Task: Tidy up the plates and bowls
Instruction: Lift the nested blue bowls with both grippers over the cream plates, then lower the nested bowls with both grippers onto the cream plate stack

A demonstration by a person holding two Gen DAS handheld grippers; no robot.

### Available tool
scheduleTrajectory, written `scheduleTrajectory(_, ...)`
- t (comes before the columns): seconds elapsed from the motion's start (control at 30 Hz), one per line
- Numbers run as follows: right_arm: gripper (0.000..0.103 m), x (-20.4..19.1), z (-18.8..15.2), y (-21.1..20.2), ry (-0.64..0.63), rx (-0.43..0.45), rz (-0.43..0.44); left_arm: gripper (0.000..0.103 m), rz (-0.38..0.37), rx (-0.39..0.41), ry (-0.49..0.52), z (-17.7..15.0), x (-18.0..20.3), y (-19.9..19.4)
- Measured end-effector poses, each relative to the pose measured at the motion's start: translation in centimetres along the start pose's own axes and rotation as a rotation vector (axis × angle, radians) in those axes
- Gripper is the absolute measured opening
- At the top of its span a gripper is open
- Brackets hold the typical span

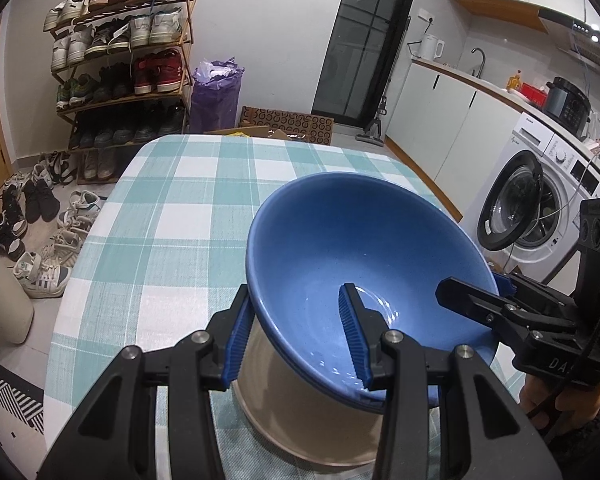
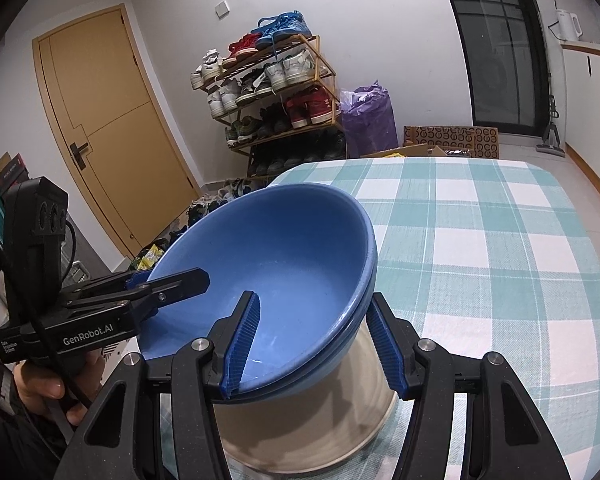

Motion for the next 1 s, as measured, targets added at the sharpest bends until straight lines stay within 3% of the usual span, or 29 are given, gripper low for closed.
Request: scheduleTrajectory(1.0,0.057,0.6,-1.7,2.0,0.023,-0.037,0.007,0.042,0.021,-0.048,0.001,-1.4,-0.4,1.7)
Point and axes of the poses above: each gripper's, at about its wrist camera, not at the fingertips, and y roughly the way its jaws point, x to its right, z to its top, the point moved 1 cm from there along y, roughly the way its jaws point, and after that the axes turned 5 degrees about y, right-handed, at the moved point
